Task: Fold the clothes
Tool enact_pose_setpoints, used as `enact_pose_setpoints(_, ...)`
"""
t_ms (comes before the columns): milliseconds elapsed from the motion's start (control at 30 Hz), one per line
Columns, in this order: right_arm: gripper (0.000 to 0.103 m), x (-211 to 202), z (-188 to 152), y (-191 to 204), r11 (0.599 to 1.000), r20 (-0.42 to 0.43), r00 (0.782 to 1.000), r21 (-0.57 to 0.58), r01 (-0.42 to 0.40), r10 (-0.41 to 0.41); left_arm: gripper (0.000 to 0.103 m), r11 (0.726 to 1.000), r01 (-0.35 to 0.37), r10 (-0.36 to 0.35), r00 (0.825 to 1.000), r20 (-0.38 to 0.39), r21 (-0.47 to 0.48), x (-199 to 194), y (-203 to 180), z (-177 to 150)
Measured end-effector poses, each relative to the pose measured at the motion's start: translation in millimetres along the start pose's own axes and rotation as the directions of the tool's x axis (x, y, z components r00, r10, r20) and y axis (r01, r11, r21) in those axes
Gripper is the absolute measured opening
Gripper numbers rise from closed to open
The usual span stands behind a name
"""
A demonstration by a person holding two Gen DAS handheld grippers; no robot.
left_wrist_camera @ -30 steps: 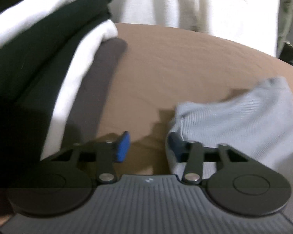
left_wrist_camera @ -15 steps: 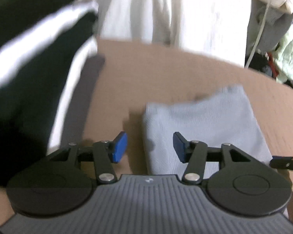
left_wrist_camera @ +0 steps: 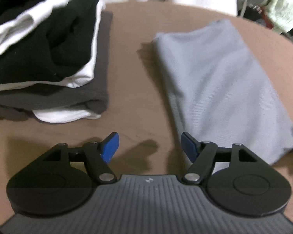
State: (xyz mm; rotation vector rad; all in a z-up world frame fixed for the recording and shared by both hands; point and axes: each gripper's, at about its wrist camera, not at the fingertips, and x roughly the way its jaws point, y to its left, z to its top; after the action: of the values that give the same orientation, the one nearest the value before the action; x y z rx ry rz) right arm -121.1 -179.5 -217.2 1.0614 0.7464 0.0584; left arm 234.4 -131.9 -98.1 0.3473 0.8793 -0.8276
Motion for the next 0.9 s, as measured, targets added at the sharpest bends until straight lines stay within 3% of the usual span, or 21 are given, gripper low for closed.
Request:
enact_pose_setpoints(67,0.066,6.4,0.5,-1.4,1.0,0.005,1.0,0.012,-0.014,0.014,0.07,0.997,0.053,-0.055,0.997,0.055,0.049,-13.2,-22.7,-9.2)
enact_pose_setpoints(167,0.064,10.5,8.4,-10.6,0.995,0.017,0.998,0.072,-0.063,0.062,0.078,0.978,0.157,-0.169,0.982,0.079,0.14,-15.0,-56.8,-14.6)
enact_pose_setpoints(233,0.052,13.9,16.8,-10.3,0.992,0.037,0.997,0.1,-0.073,0.069,0.078,0.964,0.189,-0.206,0.975,0.078,0.187,-12.8,-69.0,-21.6)
enact_pose_setpoints(300,0.014,14.0,22.2,0.7,0.996,0.037,0.998,0.067,-0.06,0.058,0.078,0.949,0.212,-0.237,0.968,0.081,0.233,-12.8,-79.8,-29.0)
enact_pose_setpoints(400,0.013,10.2,28.7,18.3,0.998,0.047,0.997,0.015,-0.055,0.055,0.078,0.929,0.222,-0.264,0.958,0.11,0.297,-21.7,-89.0,-39.8)
enact_pose_setpoints(500,0.013,-3.4,36.8,33.1,0.993,0.081,0.99,0.021,-0.113,0.111,0.078,0.885,0.258,-0.321,0.941,0.108,0.386,-20.0,-109.2,-42.7)
enact_pose_setpoints(600,0.013,-8.6,49.3,44.5,0.987,0.093,0.984,0.035,-0.158,0.155,0.078,0.865,0.176,-0.257,0.96,0.113,0.469,-7.6,-133.9,-46.6)
enact_pose_setpoints(667,0.013,-7.8,56.9,52.0,0.986,0.08,0.984,0.026,-0.163,0.161,0.078,0.872,0.116,-0.197,0.973,0.123,0.475,3.9,-136.9,-50.4)
enact_pose_setpoints(733,0.013,-5.7,62.3,60.3,0.989,0.078,0.986,-0.001,-0.15,0.149,0.077,0.896,0.024,-0.087,0.989,0.121,0.444,21.6,-130.7,-48.9)
enact_pose_setpoints(767,0.013,-5.5,64.4,63.9,0.99,0.08,0.986,-0.016,-0.142,0.143,0.069,0.909,0.0,-0.05,0.993,0.109,0.418,27.2,-124.3,-47.1)
enact_pose_setpoints(800,0.013,-4.8,65.1,64.6,0.989,0.085,0.985,-0.016,-0.148,0.149,0.048,0.923,0.002,-0.039,0.995,0.089,0.386,28.7,-115.5,-45.1)
enact_pose_setpoints(833,0.013,-4.1,65.7,65.2,0.988,0.09,0.984,-0.016,-0.154,0.154,0.037,0.936,0.003,-0.029,0.997,0.069,0.353,30.2,-106.8,-43.1)
enact_pose_setpoints(867,0.013,-3.0,64.7,64.1,0.988,0.089,0.984,-0.012,-0.155,0.155,0.018,0.944,-0.002,-0.018,0.998,0.059,0.331,28.5,-99.5,-40.7)
enact_pose_setpoints(900,0.012,-1.9,62.1,63.4,0.989,0.089,0.985,-0.017,-0.15,0.151,0.013,0.95,-0.005,-0.016,0.998,0.064,0.312,23.4,-93.7,-37.4)
